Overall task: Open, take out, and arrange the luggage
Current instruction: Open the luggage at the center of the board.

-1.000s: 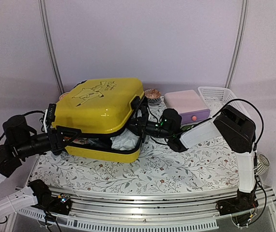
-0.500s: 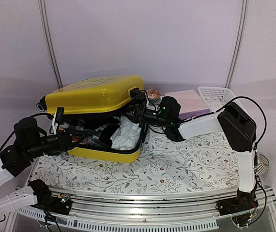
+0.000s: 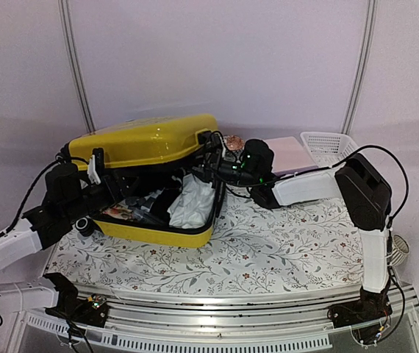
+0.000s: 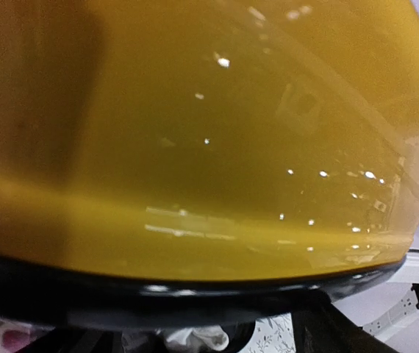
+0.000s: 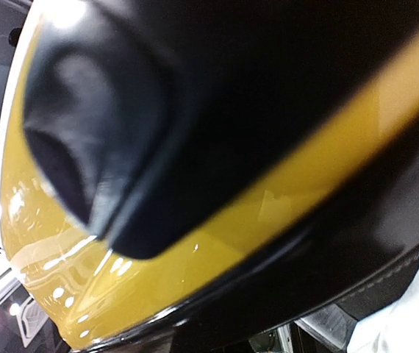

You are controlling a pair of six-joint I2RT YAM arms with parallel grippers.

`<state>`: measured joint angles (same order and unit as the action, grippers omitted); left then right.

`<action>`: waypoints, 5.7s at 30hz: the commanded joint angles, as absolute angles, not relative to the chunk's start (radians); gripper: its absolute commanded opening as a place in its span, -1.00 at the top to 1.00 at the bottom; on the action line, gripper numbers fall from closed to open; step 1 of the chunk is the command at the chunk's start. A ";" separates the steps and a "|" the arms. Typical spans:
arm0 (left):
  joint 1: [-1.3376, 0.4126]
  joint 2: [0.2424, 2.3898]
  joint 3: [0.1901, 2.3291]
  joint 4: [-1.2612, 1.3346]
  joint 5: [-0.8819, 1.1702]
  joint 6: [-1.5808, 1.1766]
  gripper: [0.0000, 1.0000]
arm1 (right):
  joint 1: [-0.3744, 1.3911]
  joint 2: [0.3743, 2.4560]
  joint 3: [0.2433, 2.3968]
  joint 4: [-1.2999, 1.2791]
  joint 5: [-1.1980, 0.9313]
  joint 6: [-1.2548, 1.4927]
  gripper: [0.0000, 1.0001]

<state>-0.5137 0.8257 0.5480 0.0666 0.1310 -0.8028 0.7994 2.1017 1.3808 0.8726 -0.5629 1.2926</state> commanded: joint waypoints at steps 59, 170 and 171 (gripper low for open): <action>-0.290 1.459 1.141 0.382 0.474 -0.670 -0.49 | 0.887 2.017 1.593 0.984 0.404 -0.774 -0.45; -0.027 2.267 2.118 0.353 0.266 -0.065 1.00 | 1.154 1.584 0.934 0.252 0.109 -0.068 -0.77; -0.027 2.265 2.120 0.351 0.264 -0.063 1.00 | 1.183 1.583 0.922 0.253 0.132 -0.085 -0.76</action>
<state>0.0055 2.2898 2.0789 0.3214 0.2222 -0.0643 1.1023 1.6390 0.9539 0.2256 0.0032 -0.0177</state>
